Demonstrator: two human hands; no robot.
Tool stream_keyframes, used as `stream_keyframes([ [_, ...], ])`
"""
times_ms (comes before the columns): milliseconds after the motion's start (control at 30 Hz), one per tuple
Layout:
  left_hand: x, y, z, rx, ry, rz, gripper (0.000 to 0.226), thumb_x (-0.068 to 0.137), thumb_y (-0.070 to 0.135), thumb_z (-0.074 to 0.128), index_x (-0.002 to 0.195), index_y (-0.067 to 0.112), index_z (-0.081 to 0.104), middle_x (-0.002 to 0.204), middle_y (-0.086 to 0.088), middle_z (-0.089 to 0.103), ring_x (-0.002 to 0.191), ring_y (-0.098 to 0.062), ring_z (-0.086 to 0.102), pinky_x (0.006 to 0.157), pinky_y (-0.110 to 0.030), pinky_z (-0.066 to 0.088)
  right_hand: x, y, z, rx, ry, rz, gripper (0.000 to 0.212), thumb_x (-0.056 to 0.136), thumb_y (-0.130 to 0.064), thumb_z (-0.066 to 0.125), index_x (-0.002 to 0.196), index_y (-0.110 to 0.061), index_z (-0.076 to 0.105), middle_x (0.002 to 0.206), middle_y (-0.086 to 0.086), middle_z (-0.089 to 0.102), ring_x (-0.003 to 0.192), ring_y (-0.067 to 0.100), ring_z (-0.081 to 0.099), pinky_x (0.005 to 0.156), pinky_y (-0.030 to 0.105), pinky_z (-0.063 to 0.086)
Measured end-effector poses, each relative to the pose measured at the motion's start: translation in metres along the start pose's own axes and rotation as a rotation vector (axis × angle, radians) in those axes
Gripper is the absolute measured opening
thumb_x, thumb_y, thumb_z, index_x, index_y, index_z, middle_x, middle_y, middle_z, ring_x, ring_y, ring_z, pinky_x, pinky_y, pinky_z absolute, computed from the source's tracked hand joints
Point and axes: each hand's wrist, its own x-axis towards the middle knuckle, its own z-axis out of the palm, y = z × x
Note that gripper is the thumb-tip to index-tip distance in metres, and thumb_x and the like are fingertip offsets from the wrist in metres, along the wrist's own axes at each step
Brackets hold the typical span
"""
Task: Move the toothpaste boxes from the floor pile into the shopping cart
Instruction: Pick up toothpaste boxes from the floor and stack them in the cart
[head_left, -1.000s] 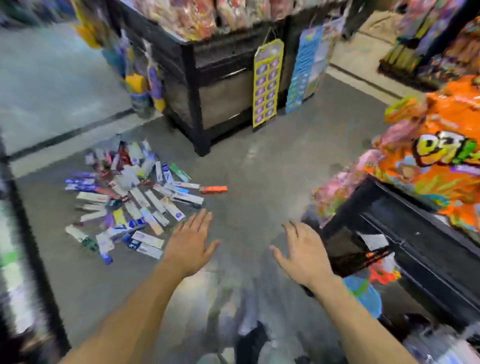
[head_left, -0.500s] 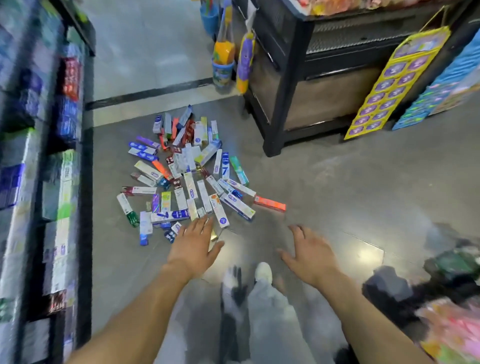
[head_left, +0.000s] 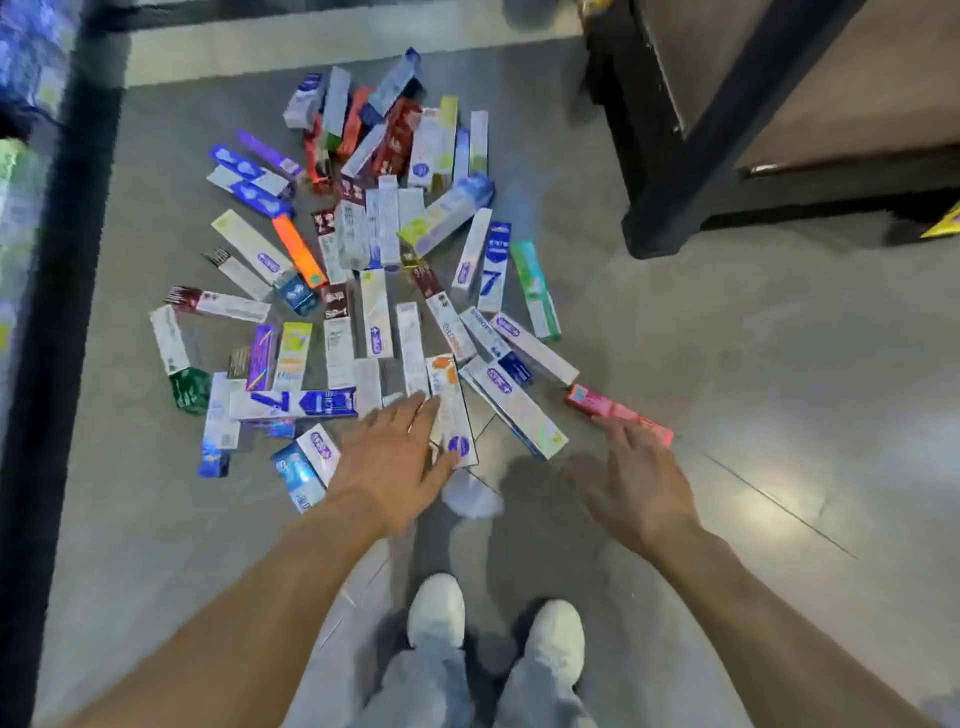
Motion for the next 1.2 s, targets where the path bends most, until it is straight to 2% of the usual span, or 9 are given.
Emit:
stream_keyframes([
  [233,0.134,-0.035,0.182,-0.040,0.095,0.046,0.077,0.100,0.062,0.021,0.160,0.015,0.011,0.168,-0.007,0.012,0.154,-0.025,0.012,0.126,-0.041,0.008,0.156,0.027,0.163,0.002,0.117,-0.094,0.073,0.086,-0.063,0.061,0.140,-0.015,0.047,0.135,0.008,0.052,0.123,0.032,0.050,0.100,0.040,0.041],
  [333,0.173,-0.042,0.232,-0.054,0.180,0.105,0.079,0.099,0.062,0.021,0.158,0.010,0.022,0.164,-0.014,0.022,0.151,-0.032,0.023,0.124,-0.048,0.016,0.197,0.036,0.204,-0.061,0.161,-0.134,0.081,0.082,-0.071,0.057,0.140,-0.015,0.043,0.129,0.010,0.052,0.118,0.034,0.051,0.095,0.043,0.044],
  [433,0.198,-0.045,0.259,-0.074,0.308,0.177,0.075,0.098,0.058,0.031,0.152,0.006,0.037,0.156,-0.019,0.039,0.144,-0.036,0.037,0.117,-0.053,0.030,0.220,0.041,0.222,-0.087,0.187,-0.121,0.085,0.080,-0.073,0.058,0.142,-0.018,0.037,0.132,0.007,0.050,0.120,0.033,0.052,0.090,0.042,0.045],
  [567,0.211,-0.046,0.265,-0.076,0.435,0.219,0.070,0.099,0.055,0.039,0.148,0.004,0.044,0.150,-0.016,0.047,0.141,-0.034,0.041,0.115,-0.053,0.034,0.230,0.043,0.225,-0.079,0.208,-0.092,0.067,0.081,-0.064,0.065,0.129,-0.021,0.047,0.124,0.005,0.059,0.112,0.031,0.057,0.076,0.037,0.042],
  [767,0.207,-0.021,0.258,-0.208,0.444,0.197,0.063,0.100,0.052,0.042,0.147,0.011,0.045,0.149,-0.008,0.048,0.138,-0.025,0.041,0.117,-0.035,0.026,0.219,0.045,0.209,0.328,0.320,-0.088,0.054,0.080,-0.048,0.074,0.124,-0.024,0.052,0.111,-0.005,0.061,0.096,0.021,0.058,0.073,0.032,0.040],
  [933,0.200,0.037,0.255,-0.776,0.453,-0.101,0.046,0.098,0.043,0.055,0.136,0.019,0.049,0.129,0.004,0.053,0.123,-0.011,0.047,0.100,-0.024,0.038,0.202,0.061,0.189,0.660,0.339,-0.036,0.057,0.076,-0.052,0.080,0.117,-0.028,0.050,0.109,-0.013,0.064,0.094,0.013,0.065,0.076,0.039,0.054],
  [1067,0.219,0.078,0.243,-1.194,0.378,-0.514,0.062,0.091,0.043,0.069,0.137,0.009,0.045,0.134,-0.009,0.053,0.124,-0.025,0.053,0.087,-0.025,0.042,0.194,0.082,0.186,0.808,0.324,0.009,0.060,0.068,-0.064,0.072,0.115,-0.030,0.058,0.108,-0.010,0.070,0.090,0.013,0.069,0.077,0.041,0.057],
  [1133,0.230,0.090,0.240,-1.269,0.329,-0.596,0.073,0.089,0.046,0.071,0.141,0.006,0.039,0.136,-0.012,0.048,0.123,-0.026,0.053,0.078,-0.019,0.041,0.190,0.092,0.187,0.878,0.307,0.031,0.047,0.071,-0.059,0.071,0.107,-0.032,0.060,0.104,-0.008,0.072,0.087,0.015,0.071,0.077,0.042,0.057],
  [1200,0.241,0.095,0.241,-1.245,0.305,-0.647,0.083,0.085,0.052,0.073,0.142,0.005,0.035,0.138,-0.014,0.042,0.124,-0.030,0.050,0.091,-0.026,0.043,0.185,0.101,0.191,0.923,0.305,0.039,0.026,0.082,-0.046,0.075,0.099,-0.032,0.063,0.096,-0.009,0.074,0.083,0.016,0.072,0.074,0.040,0.056],
])
